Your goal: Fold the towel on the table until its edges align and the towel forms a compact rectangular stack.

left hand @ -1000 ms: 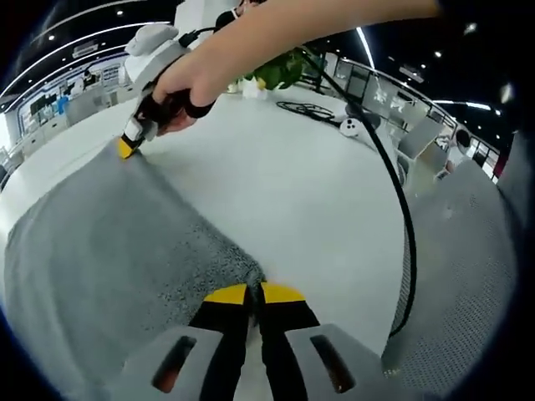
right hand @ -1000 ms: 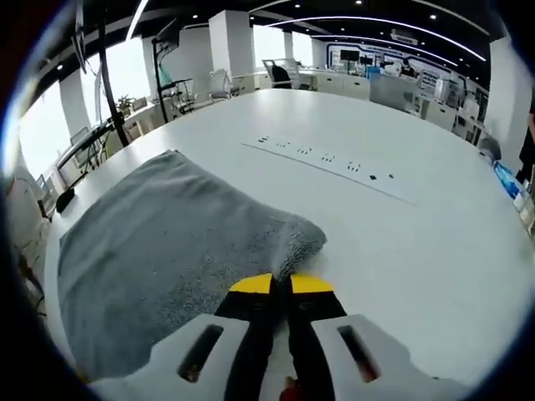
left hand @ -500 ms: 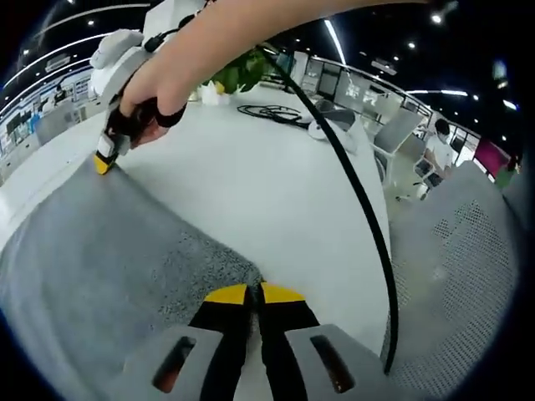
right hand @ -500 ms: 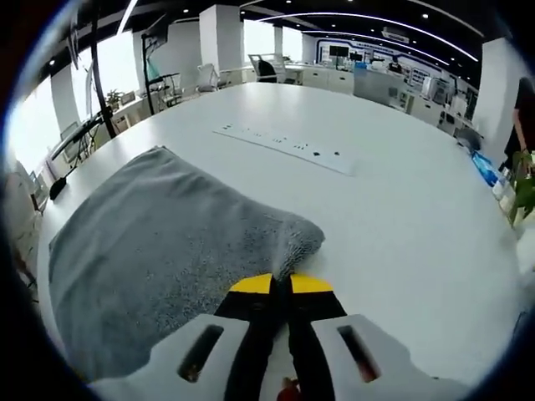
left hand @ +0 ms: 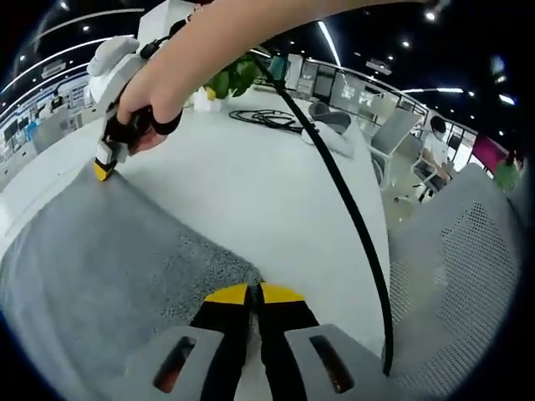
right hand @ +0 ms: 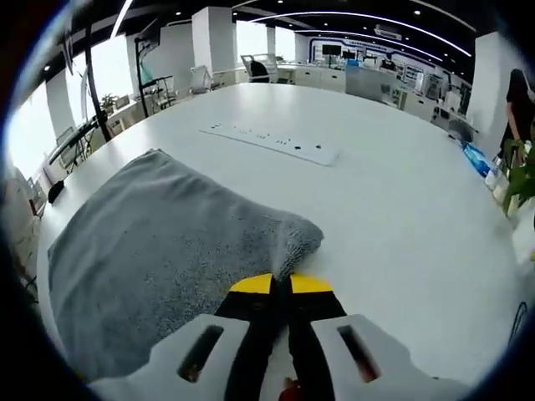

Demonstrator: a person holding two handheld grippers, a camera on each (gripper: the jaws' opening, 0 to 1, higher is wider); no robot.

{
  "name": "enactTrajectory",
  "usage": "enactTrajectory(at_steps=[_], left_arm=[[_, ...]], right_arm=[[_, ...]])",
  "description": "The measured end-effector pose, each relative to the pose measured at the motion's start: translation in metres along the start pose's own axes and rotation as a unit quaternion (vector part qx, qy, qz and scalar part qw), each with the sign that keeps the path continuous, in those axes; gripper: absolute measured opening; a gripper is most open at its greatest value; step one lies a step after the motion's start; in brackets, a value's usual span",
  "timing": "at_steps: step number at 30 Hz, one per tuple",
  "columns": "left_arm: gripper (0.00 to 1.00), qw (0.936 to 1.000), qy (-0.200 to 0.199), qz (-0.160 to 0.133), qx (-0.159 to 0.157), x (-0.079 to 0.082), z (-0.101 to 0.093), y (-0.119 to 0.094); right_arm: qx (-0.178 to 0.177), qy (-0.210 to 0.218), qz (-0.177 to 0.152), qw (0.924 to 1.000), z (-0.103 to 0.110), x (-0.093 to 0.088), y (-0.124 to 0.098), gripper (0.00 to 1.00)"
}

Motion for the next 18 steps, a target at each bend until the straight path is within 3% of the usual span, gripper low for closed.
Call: enactTrajectory(at_steps=[13, 18], left_arm=[[0.03, 0.9988, 0.005, -0.047, 0.007, 0.021, 0.0, -0.021], [0.03, 0.9972, -0.017, -0.072, 0.014, 0.024, 0.003, -0.036]], right_arm=[[-0.007, 0.009, -0.009, 0.9999, 0.001, 0.016, -0.013, 0.01], [-0.004, 0.05, -0.019, 0.9986, 0.003, 0.026, -0.021, 0.01]])
Point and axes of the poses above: the point that each gripper's makers call its tool centre point, and the gripper's own axes: y roughly forward along the fingers, z roughly to its left, x roughly out of its top, the point moved 5 cm from there along -y, roughly backward along the fingers, and after that the axes turned 3 degrees about -x, right-handed, at the moved point
